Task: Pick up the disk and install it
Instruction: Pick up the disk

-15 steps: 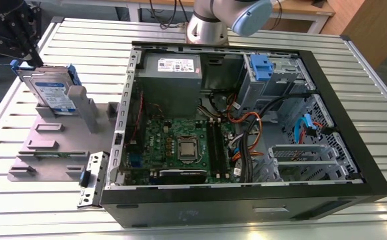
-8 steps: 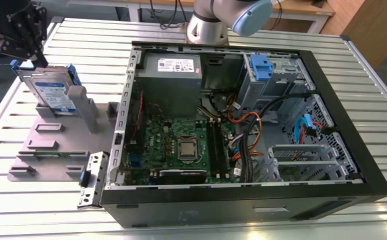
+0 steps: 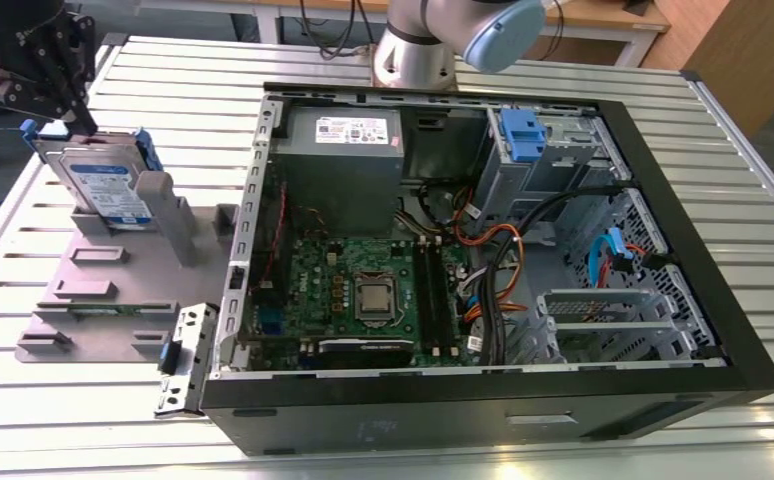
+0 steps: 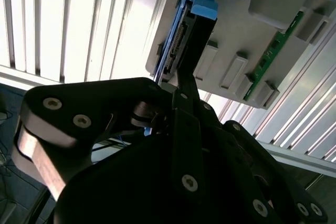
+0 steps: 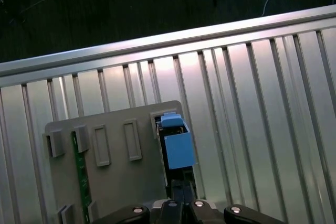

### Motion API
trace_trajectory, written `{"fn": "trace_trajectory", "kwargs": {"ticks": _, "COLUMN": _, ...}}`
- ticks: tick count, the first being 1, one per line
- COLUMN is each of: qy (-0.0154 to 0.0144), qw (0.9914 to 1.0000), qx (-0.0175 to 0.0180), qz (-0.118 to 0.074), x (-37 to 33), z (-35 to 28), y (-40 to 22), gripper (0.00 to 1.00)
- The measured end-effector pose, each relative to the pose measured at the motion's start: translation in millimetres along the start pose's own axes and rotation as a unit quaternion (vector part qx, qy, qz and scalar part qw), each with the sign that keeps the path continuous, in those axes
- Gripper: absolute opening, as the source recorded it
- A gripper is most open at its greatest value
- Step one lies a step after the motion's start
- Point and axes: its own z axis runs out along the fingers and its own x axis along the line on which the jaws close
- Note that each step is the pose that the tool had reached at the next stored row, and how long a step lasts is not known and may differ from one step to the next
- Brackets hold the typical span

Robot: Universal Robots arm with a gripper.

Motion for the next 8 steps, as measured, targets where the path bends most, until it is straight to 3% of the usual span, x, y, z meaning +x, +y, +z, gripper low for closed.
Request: {"fn": "trace_trajectory", "kwargs": {"ticks": 8, "qy": 0.0, "qw": 1.0, "qx": 0.0, "qz": 0.0, "x": 0.3, "z": 0.5, "y": 1.1, "gripper": 0.11}}
